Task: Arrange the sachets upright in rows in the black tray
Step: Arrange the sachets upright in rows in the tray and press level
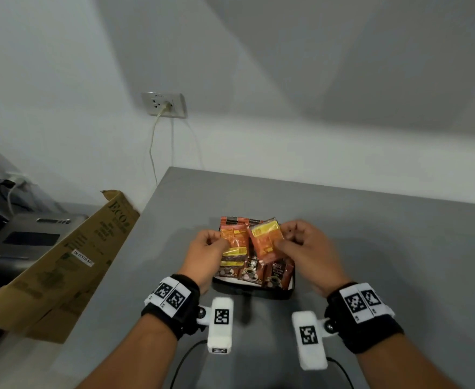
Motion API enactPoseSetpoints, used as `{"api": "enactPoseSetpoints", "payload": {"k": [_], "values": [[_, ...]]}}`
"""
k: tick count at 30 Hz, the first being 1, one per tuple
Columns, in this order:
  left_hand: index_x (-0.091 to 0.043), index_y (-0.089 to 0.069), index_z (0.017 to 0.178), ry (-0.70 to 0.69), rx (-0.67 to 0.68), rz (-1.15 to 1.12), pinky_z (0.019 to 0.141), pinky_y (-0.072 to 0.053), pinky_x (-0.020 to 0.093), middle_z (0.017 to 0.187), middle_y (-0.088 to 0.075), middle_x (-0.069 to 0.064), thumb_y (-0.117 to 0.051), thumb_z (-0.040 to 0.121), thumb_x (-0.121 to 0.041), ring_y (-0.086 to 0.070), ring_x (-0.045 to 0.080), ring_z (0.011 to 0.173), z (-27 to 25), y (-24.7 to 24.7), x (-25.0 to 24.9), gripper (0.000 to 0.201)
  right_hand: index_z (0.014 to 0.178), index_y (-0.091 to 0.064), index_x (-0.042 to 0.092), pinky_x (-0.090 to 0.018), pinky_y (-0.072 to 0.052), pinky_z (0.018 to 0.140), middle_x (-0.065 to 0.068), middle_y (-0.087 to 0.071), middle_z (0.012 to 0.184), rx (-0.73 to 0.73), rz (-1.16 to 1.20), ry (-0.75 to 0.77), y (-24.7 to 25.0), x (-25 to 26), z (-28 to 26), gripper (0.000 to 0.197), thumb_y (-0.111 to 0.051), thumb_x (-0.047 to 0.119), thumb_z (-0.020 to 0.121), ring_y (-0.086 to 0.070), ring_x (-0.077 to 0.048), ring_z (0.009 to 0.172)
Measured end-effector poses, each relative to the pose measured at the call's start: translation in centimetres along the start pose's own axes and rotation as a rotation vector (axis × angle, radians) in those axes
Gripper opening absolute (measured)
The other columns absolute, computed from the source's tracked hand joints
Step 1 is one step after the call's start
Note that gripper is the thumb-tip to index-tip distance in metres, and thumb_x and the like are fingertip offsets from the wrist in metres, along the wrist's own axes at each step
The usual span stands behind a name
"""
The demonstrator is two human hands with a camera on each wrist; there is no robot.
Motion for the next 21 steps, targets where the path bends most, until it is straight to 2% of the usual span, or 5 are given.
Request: {"api": "enactPoseSetpoints", "payload": {"k": [6,11,14,17,21], "values": [[0.005,-0.058,0.12,0.17,0.232,-0.453,0.075,-0.058,0.041,0.111,-0.065,0.03,-0.046,0.08,-0.008,-0.065,0.035,0.09,-1.2,-5.3,-0.9,0.044,0.095,-0.064,0.012,-0.023,-0.055,0.058,-0.006,-0.073,0.083,-0.052,0.056,-0.062,-2.4,0.0,0.1,0.013,-0.07,0.005,0.087,-0.067,-0.009,0.064],[0.001,-0.074,0.104,0.152,0.286,-0.365,0.084,-0.055,0.04,0.109,-0.069,0.025,-0.062,0.081,-0.011,-0.068,0.033,0.092,-1.4,-6.7,-1.1,0.029,0.092,-0.063,0.02,-0.018,-0.045,0.065,0.009,-0.066,0.083,-0.072,-0.316,0.086,-3.0,1.1,0.2,0.007,-0.068,0.022,0.087,-0.061,-0.004,0.075],[0.003,-0.072,0.11,0.172,0.284,-0.345,0.088,-0.053,0.043,0.11,-0.069,0.026,-0.063,0.077,-0.014,-0.068,0.035,0.097,-1.4,-6.6,-0.7,0.038,0.126,-0.055,0.026,-0.011,-0.038,0.089,0.01,-0.052,0.124,-0.025,-0.473,0.213,-2.6,2.4,0.0,0.046,-0.071,0.032,0.083,-0.05,-0.005,0.113],[0.005,-0.067,0.107,0.194,0.311,-0.343,0.068,-0.057,0.036,0.093,-0.071,0.022,-0.057,0.083,-0.008,-0.07,0.031,0.079,-1.5,-7.0,-0.8,0.029,0.155,-0.028,0.03,-0.025,-0.019,0.118,0.011,-0.025,0.159,0.279,-0.633,0.322,-4.4,2.9,-0.5,0.103,-0.084,0.037,0.069,-0.019,-0.006,0.145],[-0.006,-0.07,0.083,0.212,0.415,-0.331,0.056,-0.053,0.031,0.072,-0.068,0.011,-0.052,0.087,-0.002,-0.068,0.022,0.064,-2.3,-8.4,-0.5,0.02,0.156,-0.026,0.025,-0.027,-0.021,0.121,0.006,-0.035,0.156,0.379,-0.782,0.417,-5.7,2.7,-0.6,0.109,-0.088,0.03,0.066,-0.028,-0.011,0.143]]}}
Point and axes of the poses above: each hand's wrist, its own z-axis towards the middle knuckle, its own y-axis out of the back of the hand, x = y × z, the point moved 9 cm from there along z, towards the middle knuckle
